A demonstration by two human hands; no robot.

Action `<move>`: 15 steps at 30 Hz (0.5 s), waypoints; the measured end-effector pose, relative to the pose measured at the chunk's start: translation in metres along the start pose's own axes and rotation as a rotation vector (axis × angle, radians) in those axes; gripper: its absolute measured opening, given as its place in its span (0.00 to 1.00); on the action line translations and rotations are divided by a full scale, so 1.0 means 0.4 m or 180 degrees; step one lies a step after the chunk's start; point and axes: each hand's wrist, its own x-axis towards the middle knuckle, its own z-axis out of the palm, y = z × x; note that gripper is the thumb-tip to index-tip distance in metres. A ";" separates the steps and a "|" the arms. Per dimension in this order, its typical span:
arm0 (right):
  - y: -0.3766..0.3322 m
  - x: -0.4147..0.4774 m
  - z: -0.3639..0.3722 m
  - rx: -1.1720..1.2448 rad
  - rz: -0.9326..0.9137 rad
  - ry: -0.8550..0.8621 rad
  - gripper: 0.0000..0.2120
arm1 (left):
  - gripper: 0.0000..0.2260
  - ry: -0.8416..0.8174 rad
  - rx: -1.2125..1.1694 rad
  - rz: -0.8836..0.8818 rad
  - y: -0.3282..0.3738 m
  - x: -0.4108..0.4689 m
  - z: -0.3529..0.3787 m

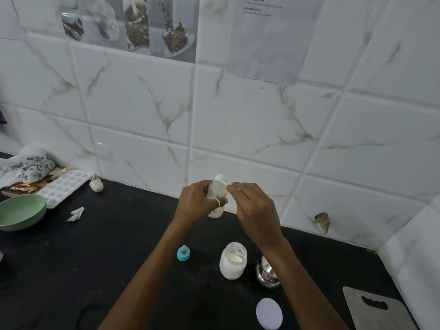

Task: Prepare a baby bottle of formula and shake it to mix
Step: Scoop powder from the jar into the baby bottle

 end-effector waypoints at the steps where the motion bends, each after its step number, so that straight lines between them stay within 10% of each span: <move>1: 0.001 -0.002 0.001 0.0010 0.0033 0.0020 0.17 | 0.28 0.0001 -0.0004 0.0001 0.002 0.000 0.000; 10: 0.016 -0.014 0.020 0.0374 0.0557 0.0155 0.09 | 0.27 0.0007 -0.0049 0.0007 0.001 -0.003 0.001; 15: 0.011 0.004 0.010 0.1409 0.2078 0.0592 0.07 | 0.27 -0.0015 -0.0145 -0.0032 -0.003 -0.007 0.004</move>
